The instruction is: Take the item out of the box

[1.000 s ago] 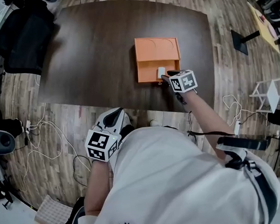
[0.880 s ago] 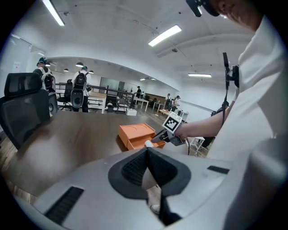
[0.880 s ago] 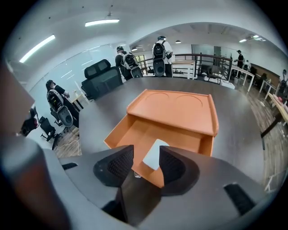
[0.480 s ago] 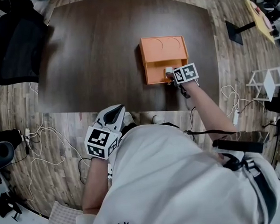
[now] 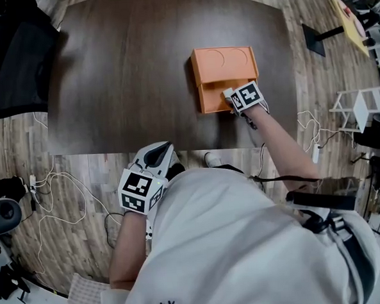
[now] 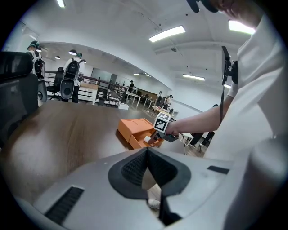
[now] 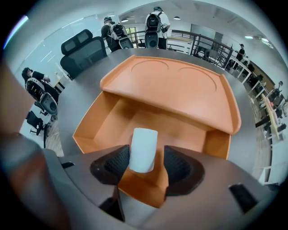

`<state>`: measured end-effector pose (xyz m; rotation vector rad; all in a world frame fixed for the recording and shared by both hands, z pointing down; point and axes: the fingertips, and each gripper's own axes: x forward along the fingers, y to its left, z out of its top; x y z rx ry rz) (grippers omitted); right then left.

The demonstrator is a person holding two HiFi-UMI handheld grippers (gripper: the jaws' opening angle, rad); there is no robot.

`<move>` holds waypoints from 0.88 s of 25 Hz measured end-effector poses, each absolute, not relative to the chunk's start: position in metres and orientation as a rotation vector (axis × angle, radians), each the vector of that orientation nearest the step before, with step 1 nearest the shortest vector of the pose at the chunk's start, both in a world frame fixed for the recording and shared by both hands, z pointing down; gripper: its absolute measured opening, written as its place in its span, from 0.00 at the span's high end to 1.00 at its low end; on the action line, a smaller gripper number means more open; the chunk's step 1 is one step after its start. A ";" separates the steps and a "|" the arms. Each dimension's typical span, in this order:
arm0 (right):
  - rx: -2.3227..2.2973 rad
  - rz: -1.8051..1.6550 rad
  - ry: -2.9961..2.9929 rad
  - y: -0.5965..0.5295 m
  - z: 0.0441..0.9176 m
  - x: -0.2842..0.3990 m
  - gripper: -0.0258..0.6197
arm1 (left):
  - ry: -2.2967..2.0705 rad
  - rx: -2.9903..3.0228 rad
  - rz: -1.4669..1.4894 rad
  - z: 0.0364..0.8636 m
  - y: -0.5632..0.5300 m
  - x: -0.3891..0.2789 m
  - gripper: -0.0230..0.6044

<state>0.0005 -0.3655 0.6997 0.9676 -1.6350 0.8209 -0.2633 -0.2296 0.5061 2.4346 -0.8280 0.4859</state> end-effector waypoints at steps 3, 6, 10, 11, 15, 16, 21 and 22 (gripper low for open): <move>0.936 0.779 -1.618 -0.367 0.704 -0.006 0.59 | -0.826 2.426 0.487 0.509 -0.228 -0.267 0.95; 0.911 0.759 -1.599 -0.369 0.709 -0.010 0.60 | -0.834 2.413 0.485 0.511 -0.228 -0.271 0.95; 0.891 0.745 -1.577 -0.373 0.714 -0.015 0.64 | -0.850 2.391 0.488 0.516 -0.228 -0.282 0.95; 0.888 0.746 -1.578 -0.374 0.715 -0.015 0.64 | -0.856 2.385 0.488 0.517 -0.228 -0.284 0.95; 0.880 0.748 -1.599 -0.373 0.716 -0.013 0.65 | -0.872 2.374 0.486 0.521 -0.227 -0.284 0.95; 0.880 0.744 -1.602 -0.373 0.716 -0.013 0.65 | -0.872 2.375 0.488 0.521 -0.226 -0.283 0.95; 0.876 0.720 -1.617 -0.372 0.715 -0.014 0.67 | -0.878 2.379 0.481 0.518 -0.224 -0.276 0.95; 0.874 0.716 -1.619 -0.372 0.715 -0.014 0.67 | -0.882 2.378 0.480 0.517 -0.222 -0.275 0.95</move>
